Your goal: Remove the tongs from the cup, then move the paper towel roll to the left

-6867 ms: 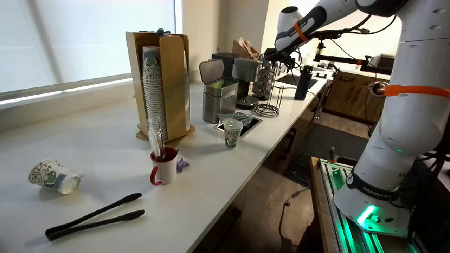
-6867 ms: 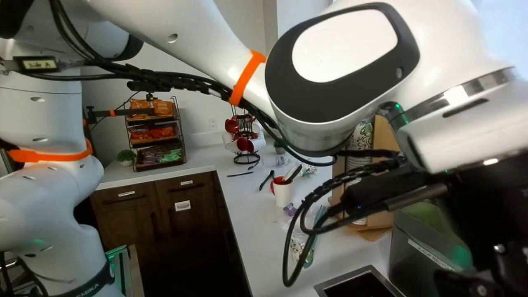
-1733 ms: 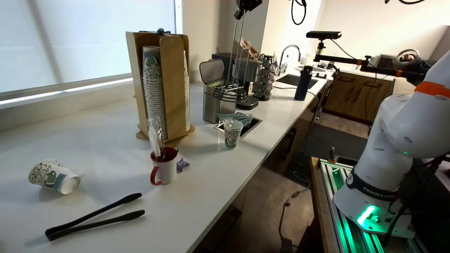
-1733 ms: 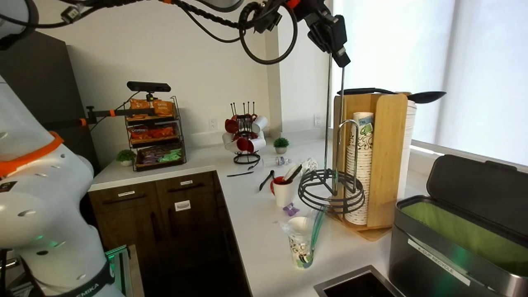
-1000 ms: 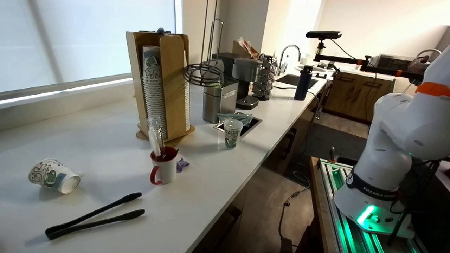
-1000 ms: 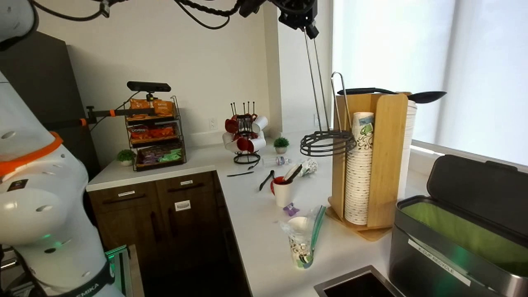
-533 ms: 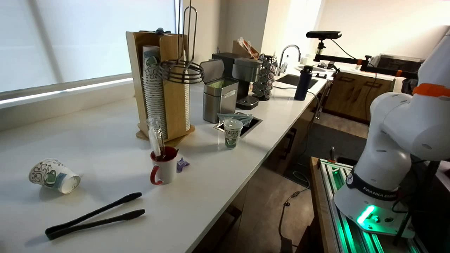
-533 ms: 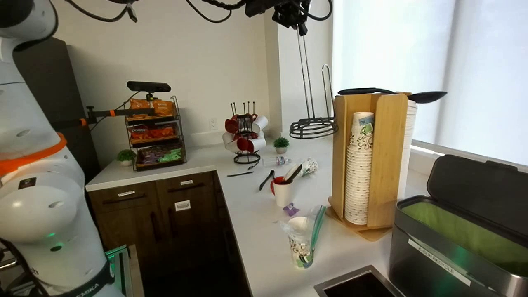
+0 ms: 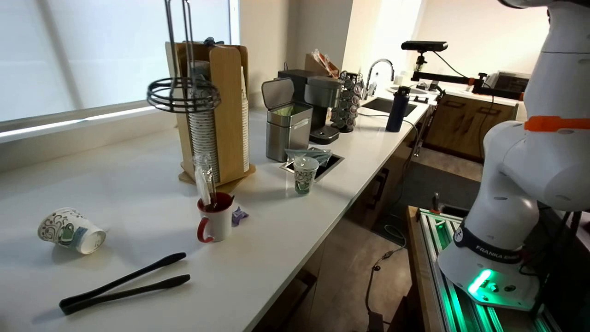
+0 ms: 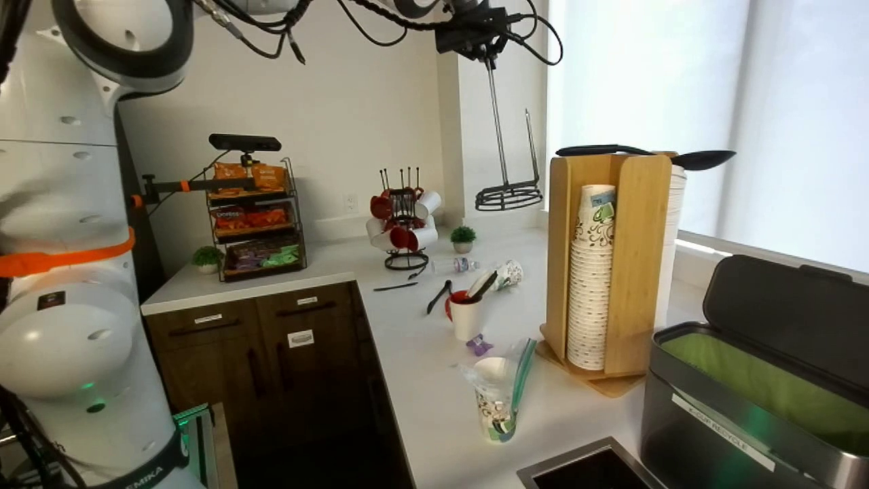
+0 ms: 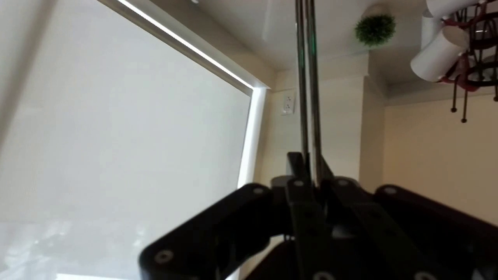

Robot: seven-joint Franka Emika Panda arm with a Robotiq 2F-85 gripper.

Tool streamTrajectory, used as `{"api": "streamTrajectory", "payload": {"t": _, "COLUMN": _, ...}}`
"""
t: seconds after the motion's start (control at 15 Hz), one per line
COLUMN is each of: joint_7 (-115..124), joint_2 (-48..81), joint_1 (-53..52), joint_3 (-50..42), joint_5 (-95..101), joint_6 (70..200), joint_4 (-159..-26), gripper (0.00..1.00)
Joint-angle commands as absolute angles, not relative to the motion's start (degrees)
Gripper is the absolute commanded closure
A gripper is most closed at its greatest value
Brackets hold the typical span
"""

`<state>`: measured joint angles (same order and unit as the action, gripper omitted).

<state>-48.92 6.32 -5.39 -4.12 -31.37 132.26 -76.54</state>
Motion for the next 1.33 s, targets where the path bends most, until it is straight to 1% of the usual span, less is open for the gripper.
{"api": "streamTrajectory", "payload": {"t": 0.0, "joint_7": -54.5, "joint_2": 15.8, "joint_1": -4.2, "joint_3": -2.8, "joint_5": -38.0, "joint_6": 128.6, "joint_4": -63.3, "gripper": 0.98}}
{"api": "streamTrajectory", "payload": {"t": 0.27, "joint_7": -53.0, "joint_2": 23.6, "joint_1": -3.8, "joint_3": -2.2, "joint_5": -38.6, "joint_6": 128.5, "joint_4": -56.0, "gripper": 0.98}}
{"api": "streamTrajectory", "payload": {"t": 0.33, "joint_7": -52.7, "joint_2": 18.8, "joint_1": -4.9, "joint_3": -2.8, "joint_5": -36.6, "joint_6": 130.1, "joint_4": -63.2, "gripper": 0.98}}
{"api": "streamTrajectory", "payload": {"t": 0.4, "joint_7": -52.7, "joint_2": 20.1, "joint_1": -4.9, "joint_3": -2.8, "joint_5": -36.6, "joint_6": 130.2, "joint_4": -62.4, "gripper": 0.93}}
{"api": "streamTrajectory", "payload": {"t": 0.6, "joint_7": -52.7, "joint_2": 20.6, "joint_1": -4.9, "joint_3": -2.9, "joint_5": -36.5, "joint_6": 130.2, "joint_4": -62.6, "gripper": 0.93}}
{"api": "streamTrajectory", "payload": {"t": 0.67, "joint_7": -52.7, "joint_2": 20.4, "joint_1": -4.9, "joint_3": -2.9, "joint_5": -36.5, "joint_6": 130.2, "joint_4": -62.6, "gripper": 0.98}}
{"api": "streamTrajectory", "payload": {"t": 1.07, "joint_7": -47.8, "joint_2": 27.9, "joint_1": -9.3, "joint_3": -3.8, "joint_5": -30.5, "joint_6": 135.8, "joint_4": -60.4, "gripper": 0.98}}
{"api": "streamTrajectory", "payload": {"t": 1.27, "joint_7": -43.6, "joint_2": 31.3, "joint_1": -12.2, "joint_3": -5.7, "joint_5": -24.9, "joint_6": 139.6, "joint_4": -59.8, "gripper": 0.98}}
